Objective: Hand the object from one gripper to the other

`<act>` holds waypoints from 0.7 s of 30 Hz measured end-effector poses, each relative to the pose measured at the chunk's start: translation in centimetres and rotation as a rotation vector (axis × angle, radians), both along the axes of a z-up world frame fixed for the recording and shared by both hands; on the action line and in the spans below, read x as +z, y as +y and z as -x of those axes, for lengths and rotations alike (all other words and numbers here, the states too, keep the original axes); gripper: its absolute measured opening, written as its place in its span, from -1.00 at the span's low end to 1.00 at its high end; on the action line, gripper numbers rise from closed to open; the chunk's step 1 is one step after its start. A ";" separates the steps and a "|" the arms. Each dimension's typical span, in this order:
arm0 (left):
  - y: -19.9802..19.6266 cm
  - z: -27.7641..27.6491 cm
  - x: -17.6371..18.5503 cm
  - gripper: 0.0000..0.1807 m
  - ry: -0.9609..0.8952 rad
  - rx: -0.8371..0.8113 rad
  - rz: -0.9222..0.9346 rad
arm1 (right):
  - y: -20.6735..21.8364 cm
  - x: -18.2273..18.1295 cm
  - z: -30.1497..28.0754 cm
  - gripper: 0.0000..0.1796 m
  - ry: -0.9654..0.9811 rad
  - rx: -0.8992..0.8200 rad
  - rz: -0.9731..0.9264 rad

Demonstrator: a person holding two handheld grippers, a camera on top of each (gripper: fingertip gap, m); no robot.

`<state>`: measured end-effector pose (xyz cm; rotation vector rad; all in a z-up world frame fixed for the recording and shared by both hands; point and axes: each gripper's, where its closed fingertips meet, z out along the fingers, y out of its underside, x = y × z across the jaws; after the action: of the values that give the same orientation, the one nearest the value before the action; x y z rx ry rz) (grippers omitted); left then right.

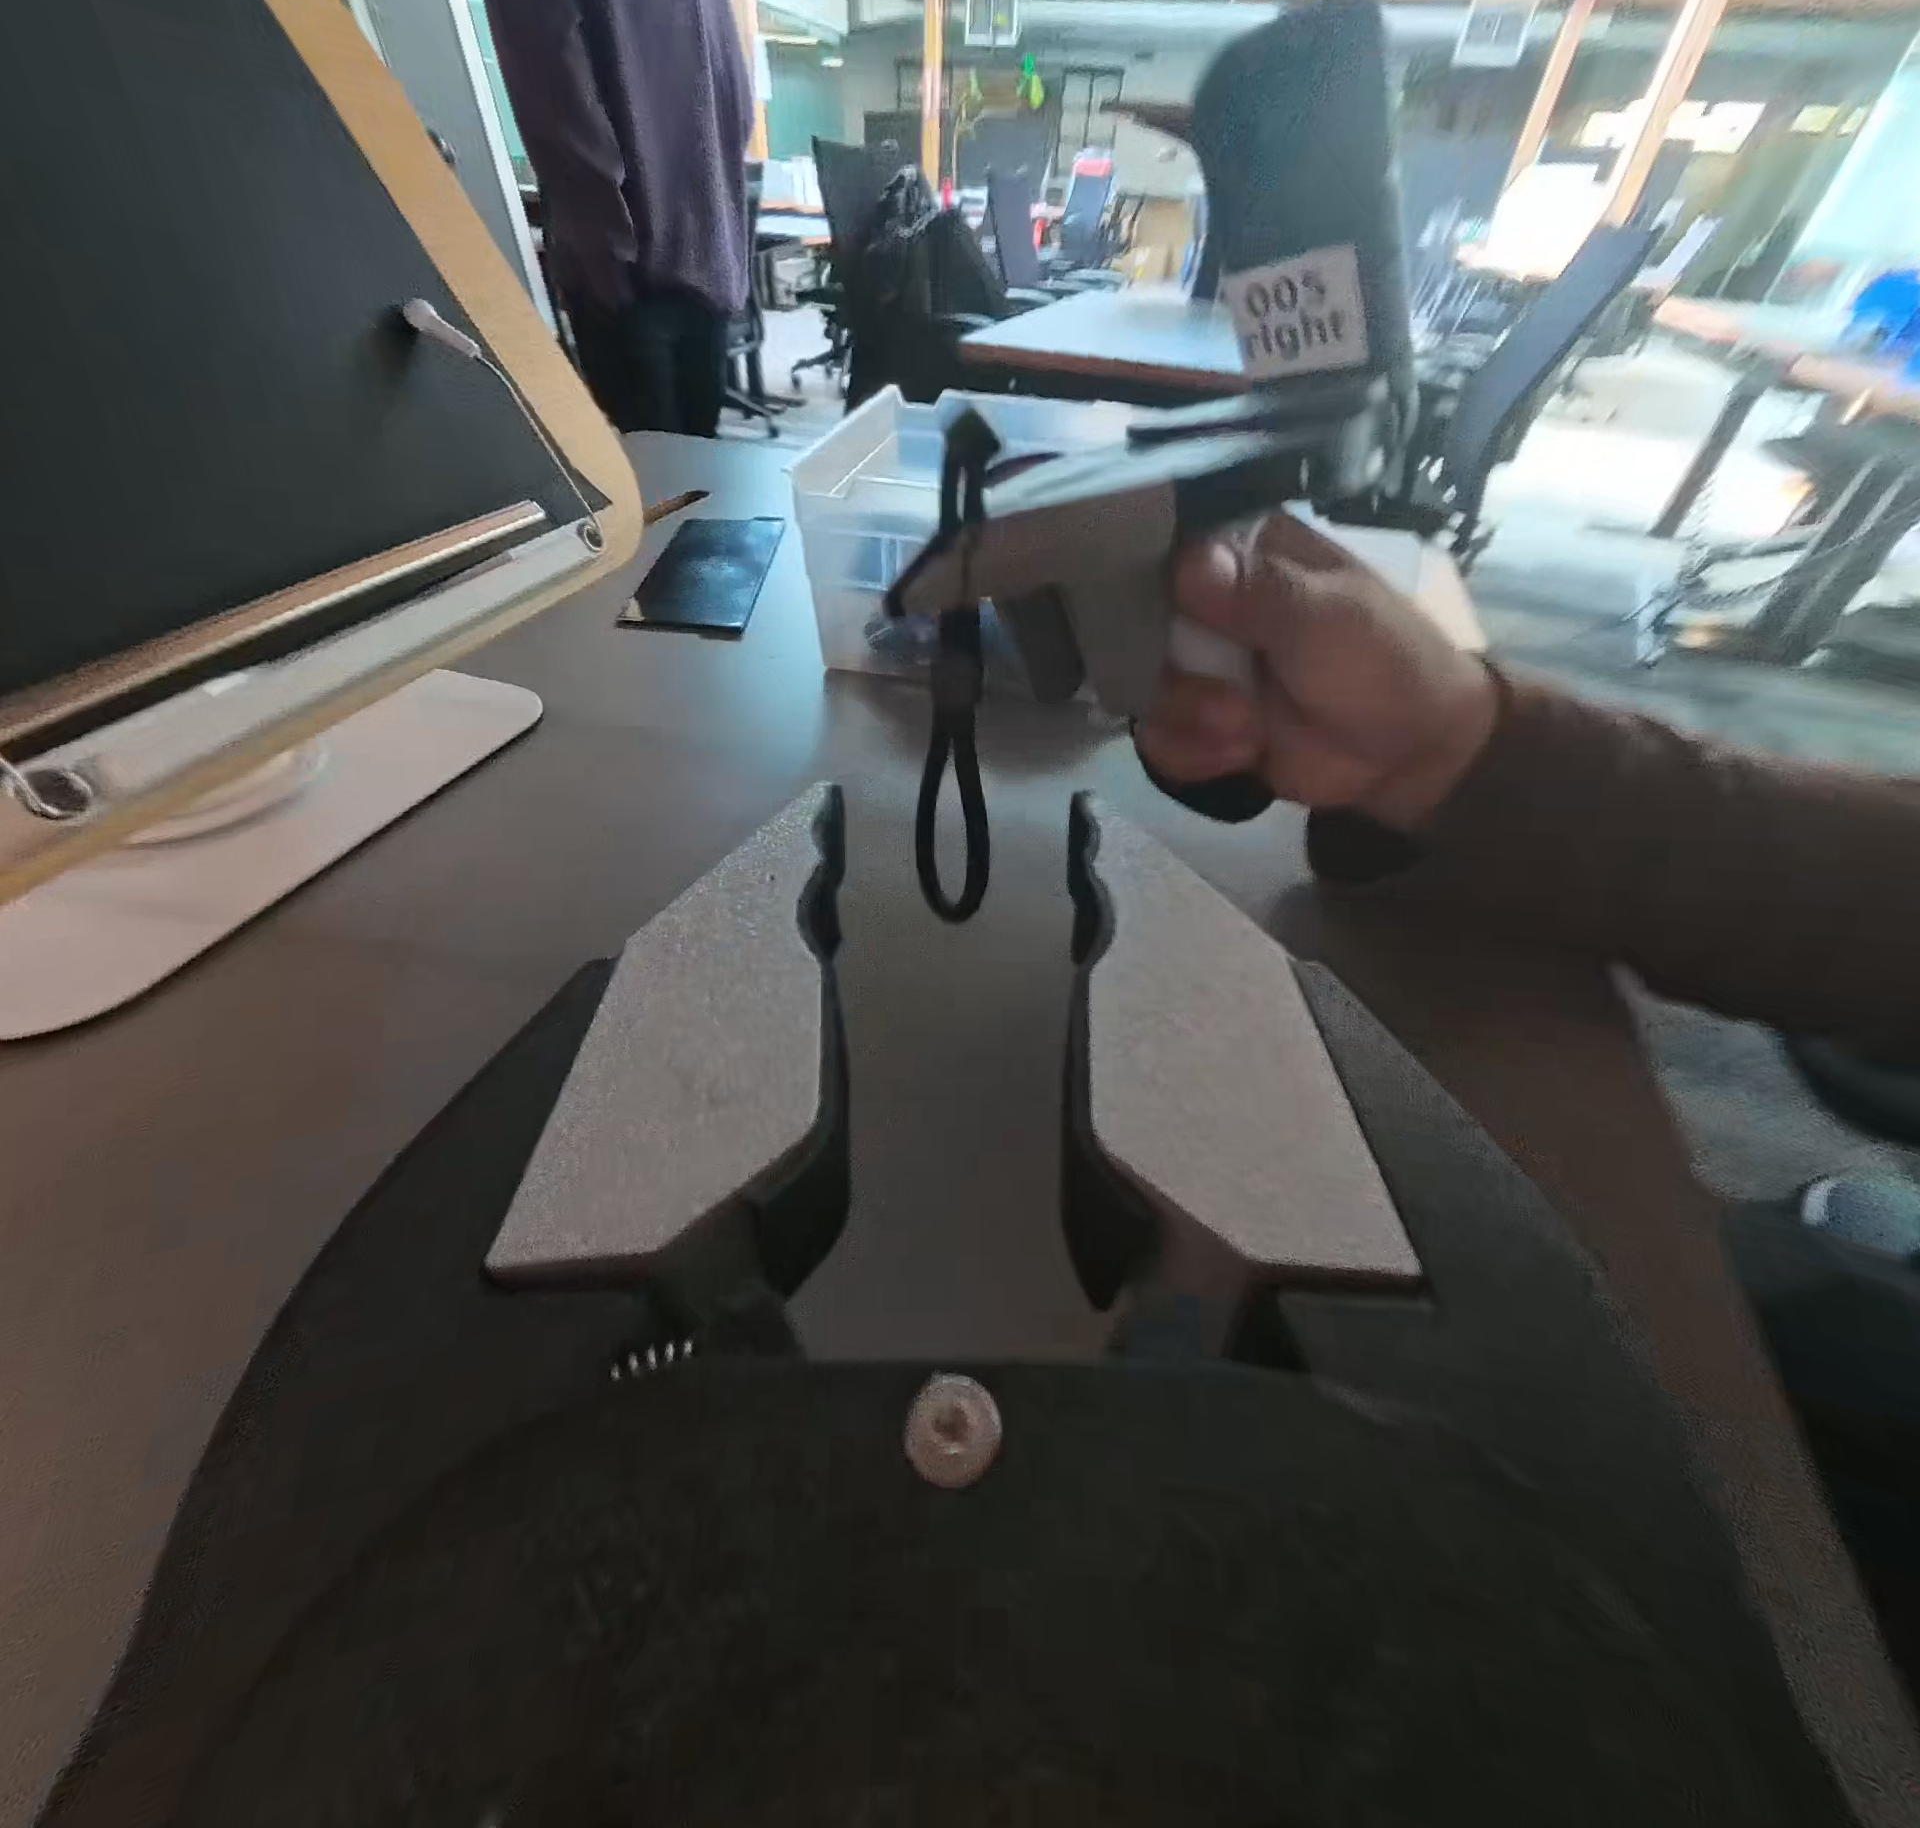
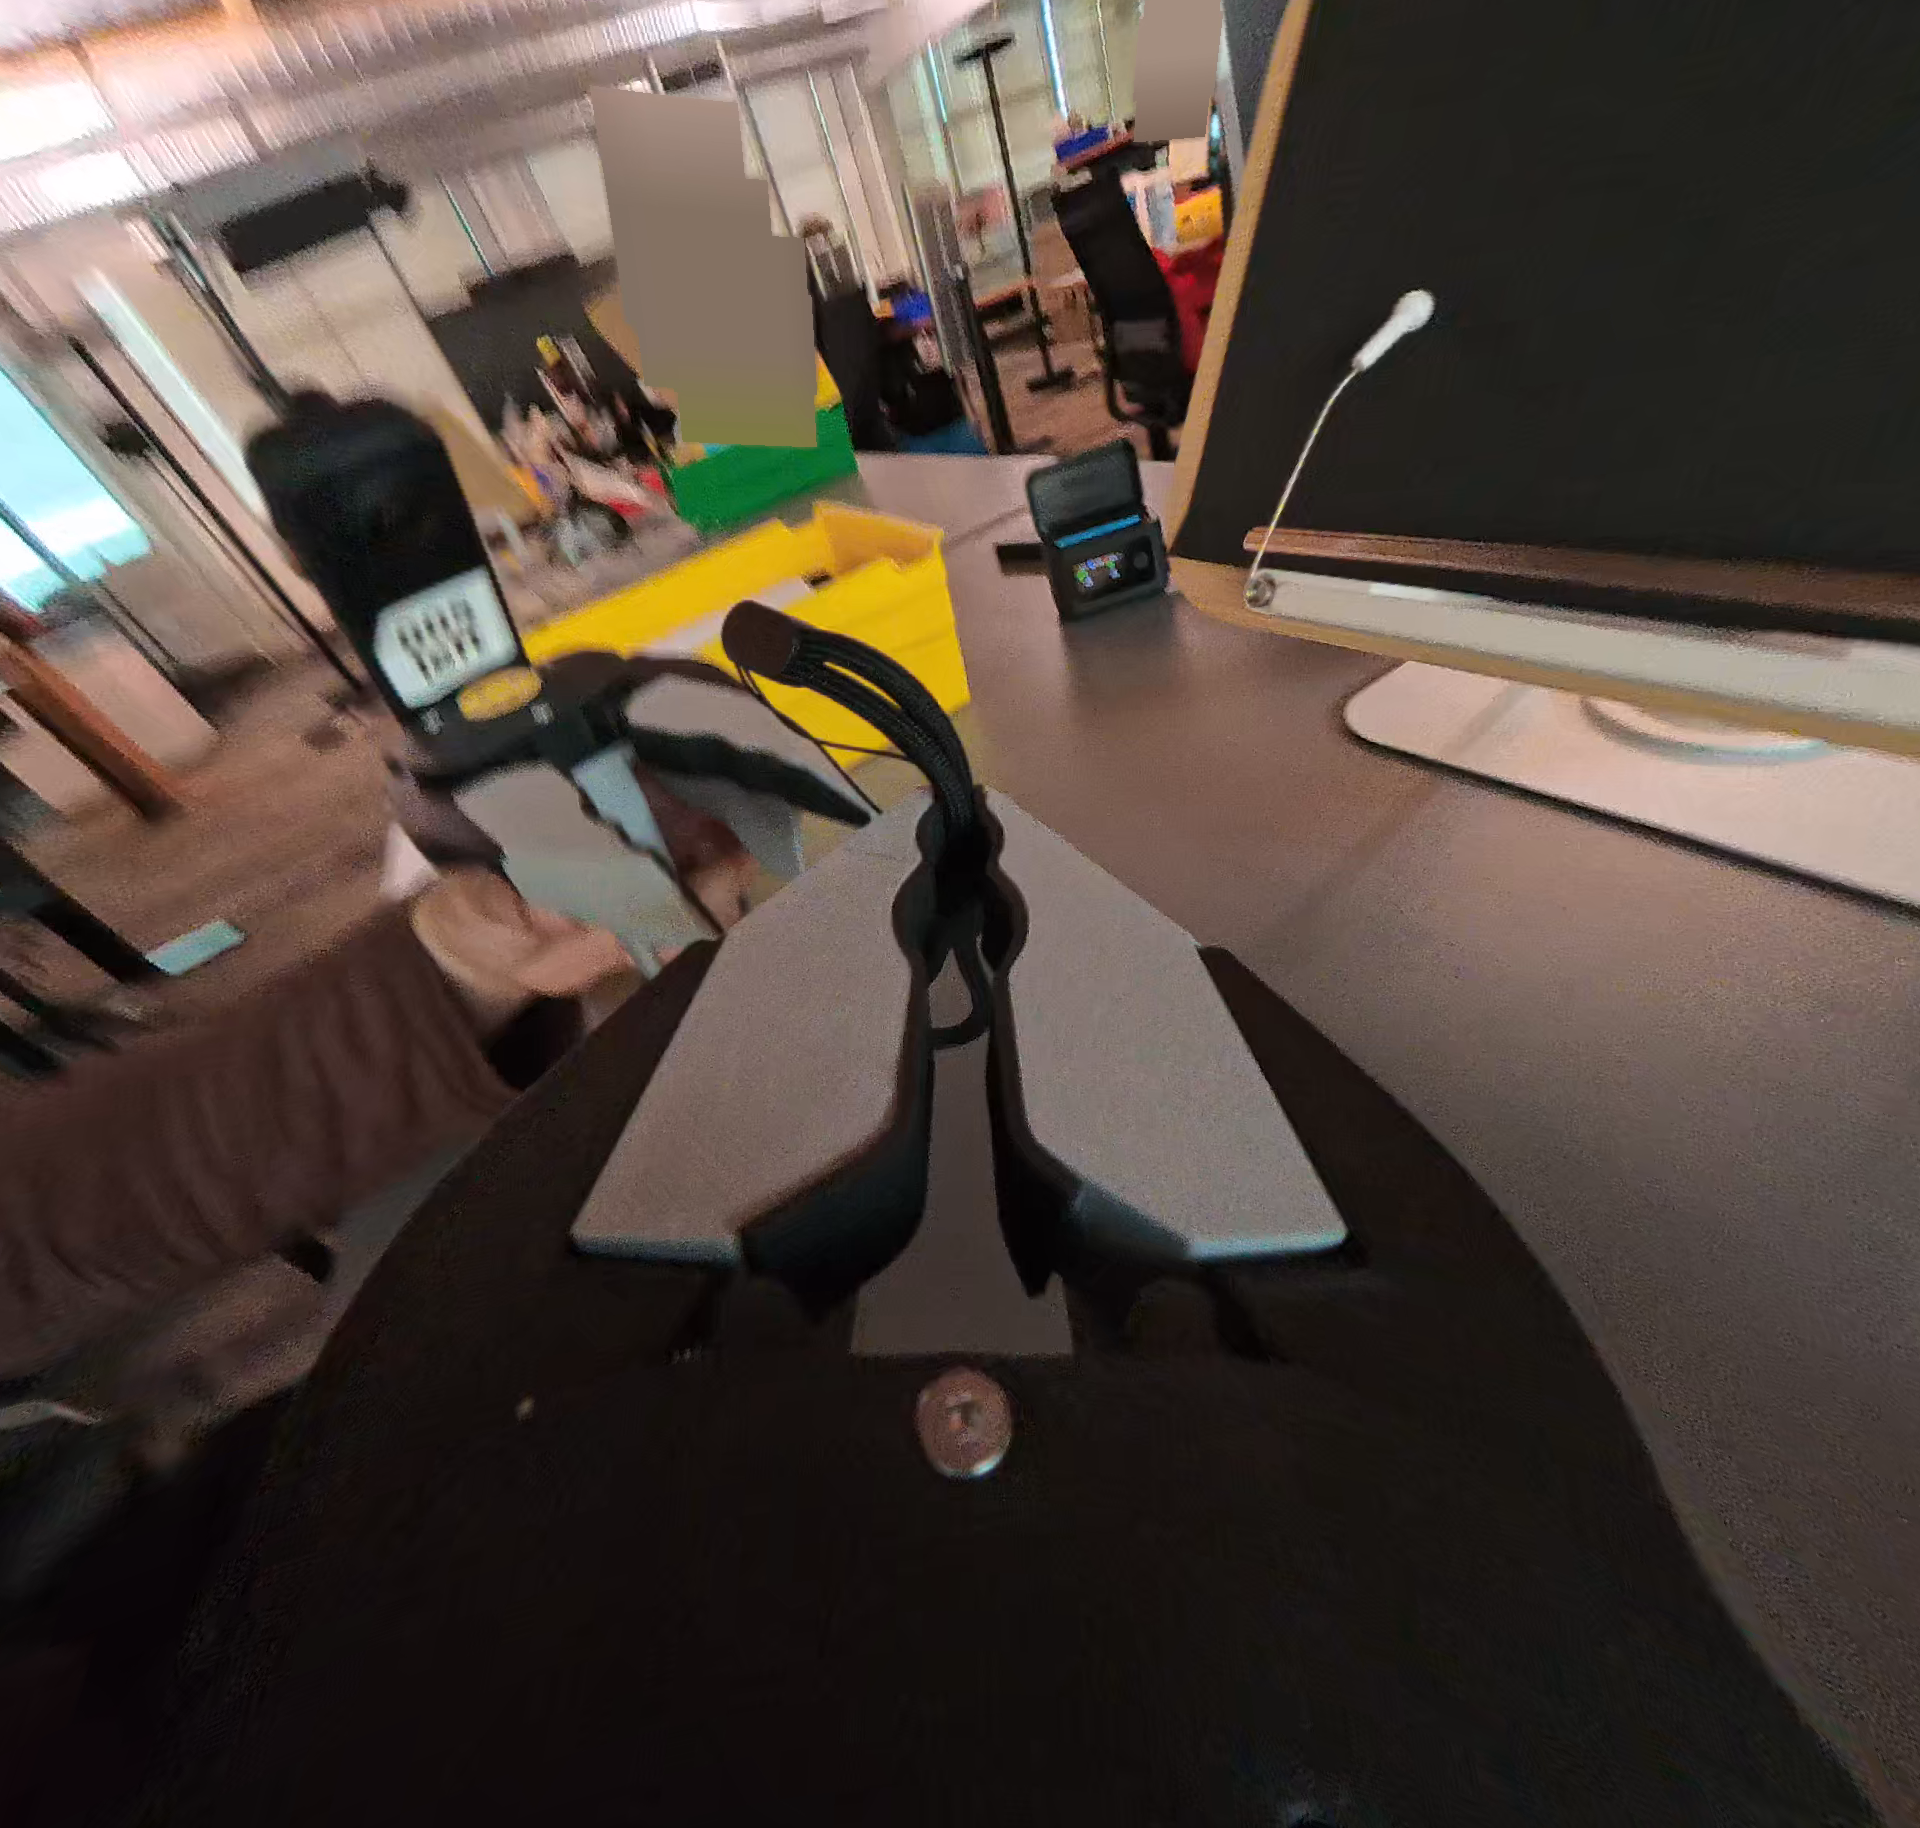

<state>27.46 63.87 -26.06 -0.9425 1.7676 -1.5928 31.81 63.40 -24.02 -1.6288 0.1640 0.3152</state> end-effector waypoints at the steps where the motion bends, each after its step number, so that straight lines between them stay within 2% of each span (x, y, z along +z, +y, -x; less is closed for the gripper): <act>1: -0.4 -0.1 -0.4 -0.55 -0.008 0.005 -0.044 | -0.2 0.4 -0.3 -1.00 0.077 0.016 -0.034; 3: -1.3 -0.5 -1.3 -0.52 -0.010 0.020 -0.133 | -0.4 0.8 -0.3 -1.00 0.198 0.060 -0.082; 6: -1.8 -1.6 -1.8 -0.53 -0.039 0.098 -0.218 | 0.2 0.6 0.5 -1.00 0.256 0.098 -0.086; 8: -2.1 -1.8 -1.8 -0.72 -0.068 0.116 -0.268 | 0.9 0.1 1.6 -1.00 0.265 0.138 -0.059; 9: -1.8 -1.9 -2.0 -0.94 -0.076 0.135 -0.313 | 1.1 -0.1 2.0 -1.00 0.261 0.149 -0.043; 11: -1.2 -1.9 -2.5 -1.00 -0.055 0.151 -0.363 | 1.2 -0.8 1.7 -1.00 0.236 0.124 -0.001; 13: -0.9 -1.7 -2.4 -1.00 0.000 0.120 -0.244 | 0.8 -0.7 1.2 -0.92 0.216 0.109 -0.001; 16: -0.1 -1.3 -0.4 -1.00 0.026 0.062 0.029 | 0.1 0.3 0.8 -0.52 0.212 0.108 -0.052; 19: 0.5 -0.2 1.7 -1.00 0.036 -0.055 0.295 | -0.2 0.7 0.9 -0.41 0.200 0.131 -0.068; 21: 0.6 0.4 2.6 -1.00 0.056 -0.134 0.439 | -0.2 1.3 2.2 -0.39 0.198 0.210 -0.095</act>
<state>27.08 64.46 -23.50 -1.0909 1.5726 -2.1134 29.60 63.17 -22.77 -1.5213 0.1261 0.6370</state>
